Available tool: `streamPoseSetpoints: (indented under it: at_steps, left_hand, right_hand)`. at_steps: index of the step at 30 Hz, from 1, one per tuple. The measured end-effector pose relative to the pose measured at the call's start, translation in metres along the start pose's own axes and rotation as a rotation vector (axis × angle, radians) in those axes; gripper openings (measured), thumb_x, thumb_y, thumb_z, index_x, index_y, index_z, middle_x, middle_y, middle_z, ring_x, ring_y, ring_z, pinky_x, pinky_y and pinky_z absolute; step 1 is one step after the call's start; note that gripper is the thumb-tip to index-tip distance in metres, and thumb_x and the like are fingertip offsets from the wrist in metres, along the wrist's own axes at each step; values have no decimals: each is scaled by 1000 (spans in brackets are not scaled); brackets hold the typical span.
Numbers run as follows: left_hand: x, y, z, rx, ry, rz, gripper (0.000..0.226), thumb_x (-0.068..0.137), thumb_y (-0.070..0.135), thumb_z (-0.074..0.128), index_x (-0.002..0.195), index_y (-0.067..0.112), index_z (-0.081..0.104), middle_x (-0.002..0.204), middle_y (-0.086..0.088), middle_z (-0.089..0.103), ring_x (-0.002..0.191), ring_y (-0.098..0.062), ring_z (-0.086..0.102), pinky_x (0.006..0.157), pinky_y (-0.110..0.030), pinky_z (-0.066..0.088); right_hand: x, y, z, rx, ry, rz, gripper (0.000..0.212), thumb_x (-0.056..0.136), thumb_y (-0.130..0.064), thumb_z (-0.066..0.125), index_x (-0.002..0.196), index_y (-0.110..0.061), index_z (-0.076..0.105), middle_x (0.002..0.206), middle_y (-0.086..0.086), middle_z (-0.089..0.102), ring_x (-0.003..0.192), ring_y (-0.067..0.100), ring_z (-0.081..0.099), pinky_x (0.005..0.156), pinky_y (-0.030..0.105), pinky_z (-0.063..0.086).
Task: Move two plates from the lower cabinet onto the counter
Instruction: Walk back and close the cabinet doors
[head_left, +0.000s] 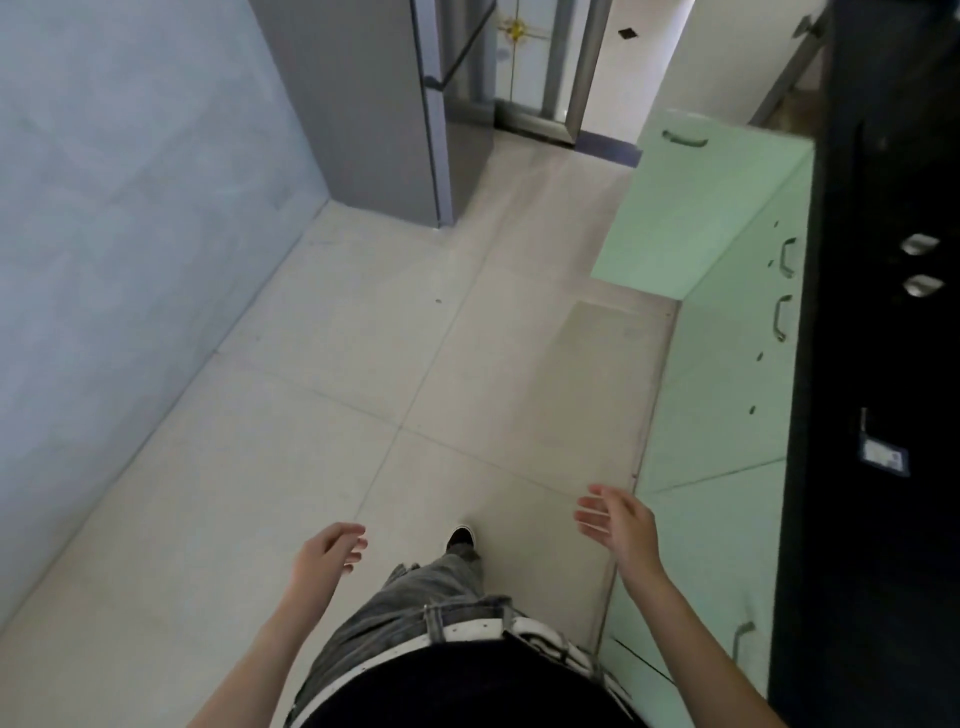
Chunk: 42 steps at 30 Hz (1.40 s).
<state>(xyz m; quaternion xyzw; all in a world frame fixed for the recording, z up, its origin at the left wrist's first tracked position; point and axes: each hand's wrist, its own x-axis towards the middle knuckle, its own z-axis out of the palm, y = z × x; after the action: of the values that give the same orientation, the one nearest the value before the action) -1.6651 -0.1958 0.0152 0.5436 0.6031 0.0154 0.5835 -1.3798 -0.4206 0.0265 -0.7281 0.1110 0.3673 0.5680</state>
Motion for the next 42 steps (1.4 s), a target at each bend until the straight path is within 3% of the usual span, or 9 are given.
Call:
streamPoseSetpoints:
  at_steps: [10,17,23,31,35,42]
  left_hand:
    - [133,165,25,179,-215,173,20,93,9,52,92,18,71,85,-5,72,76,-17,64,73,-30,49]
    - [234,268,88,150,-220,143,22,91,10,53,90,22,71,84,-2,75,78,-18,67,75,-33,52]
    - [307,375,100,117,-115,126,21,92,8,53,91,21,69,86,-7,73,76,-22,66,68,-29,51]
    - [416,481,109,32,1,51,19,95,8,51,92,15,68,87,-11,72,79,-28,65,72,-34,50]
    - [493,549,125,56,-33,41,18,93,8,53,91,17,68,85,-10,72,78,-28,64,72,-34,49]
    - [615,742,167,194,-231,207,18,93,13,54,92,22,69,90,-4,73,81,-21,68,74,-30,52]
  right_hand:
    - [81,-80,28,27,136,43,26,104,-13,43,106,4,63,88,19,68,75,32,67,59,28,59]
    - [211,-154,48,-6,154,43,24,102,-13,47,100,0,66,96,25,70,83,40,69,85,53,56]
    - [329,-283,92,-64,24,9,26,103,-10,43,106,4,65,92,23,69,74,35,67,69,38,56]
    - [464,-438,161,-37,-88,-56,25,103,-10,41,109,4,62,92,21,67,72,32,66,67,34,56]
    - [535,-488,189,-23,-50,-50,26,104,-11,41,109,3,63,94,21,69,74,33,68,66,32,59]
    - [617,-574,208,56,123,-27,26,104,-12,41,104,-1,65,95,23,70,76,33,70,65,32,61]
